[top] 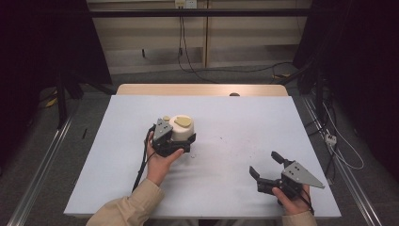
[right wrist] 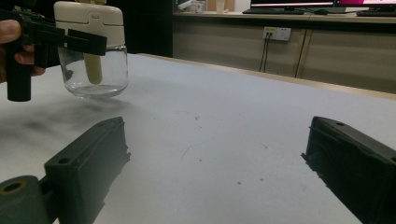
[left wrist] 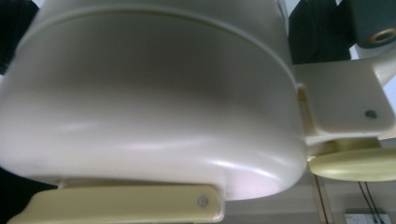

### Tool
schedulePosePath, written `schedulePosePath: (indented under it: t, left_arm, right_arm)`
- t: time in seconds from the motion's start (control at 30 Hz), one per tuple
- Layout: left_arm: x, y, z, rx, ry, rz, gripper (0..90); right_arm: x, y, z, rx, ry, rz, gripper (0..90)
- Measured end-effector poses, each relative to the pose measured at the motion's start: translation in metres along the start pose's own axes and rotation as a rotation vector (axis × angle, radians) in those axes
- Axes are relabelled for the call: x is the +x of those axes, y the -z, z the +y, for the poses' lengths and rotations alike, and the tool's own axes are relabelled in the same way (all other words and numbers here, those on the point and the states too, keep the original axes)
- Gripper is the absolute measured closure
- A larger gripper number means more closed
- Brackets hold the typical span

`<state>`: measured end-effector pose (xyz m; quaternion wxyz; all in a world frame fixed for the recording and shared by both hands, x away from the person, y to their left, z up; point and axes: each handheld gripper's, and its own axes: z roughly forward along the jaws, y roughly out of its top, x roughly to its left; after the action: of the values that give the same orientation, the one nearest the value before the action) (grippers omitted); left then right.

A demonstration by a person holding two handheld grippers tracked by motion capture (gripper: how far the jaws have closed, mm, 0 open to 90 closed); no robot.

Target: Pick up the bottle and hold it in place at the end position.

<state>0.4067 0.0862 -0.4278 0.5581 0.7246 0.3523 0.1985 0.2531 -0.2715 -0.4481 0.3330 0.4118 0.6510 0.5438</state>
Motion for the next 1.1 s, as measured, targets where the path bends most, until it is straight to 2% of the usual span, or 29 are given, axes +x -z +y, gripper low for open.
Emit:
schedulePosePath:
  t: [0.27, 0.47, 0.67, 0.83, 0.9, 0.97, 1.1]
  left_arm:
    - [-0.001, -0.006, 0.002, 0.002, 0.01, -0.018, 5.2]
    - [0.0, -0.011, 0.002, 0.012, 0.012, -0.011, 5.2]
    - [-0.001, -0.015, 0.005, 0.009, -0.008, -0.011, 5.3]
    - [-0.002, -0.019, 0.007, 0.007, 0.006, -0.019, 5.3]
    - [-0.001, -0.021, 0.008, 0.008, -0.007, -0.019, 5.2]
    - [-0.002, -0.022, 0.008, 0.005, 0.003, -0.014, 5.2]
    - [0.0, -0.024, 0.009, 0.001, -0.004, -0.008, 5.3]
  right_arm:
    - [0.0, 0.0, 0.0, -0.001, -0.002, -0.001, 4.8]
    - [0.0, 0.0, 0.0, -0.003, -0.004, 0.0, 4.8]
    - [-0.001, 0.0, 0.0, -0.002, -0.012, 0.001, 4.6]
    - [-0.001, 0.001, 0.0, -0.008, -0.01, 0.0, 4.5]
    - [-0.002, 0.001, 0.0, -0.009, -0.011, 0.001, 4.5]
    - [-0.001, 0.001, 0.0, -0.009, -0.011, 0.0, 4.4]
    - [-0.001, 0.001, 0.001, -0.01, -0.011, 0.0, 4.5]
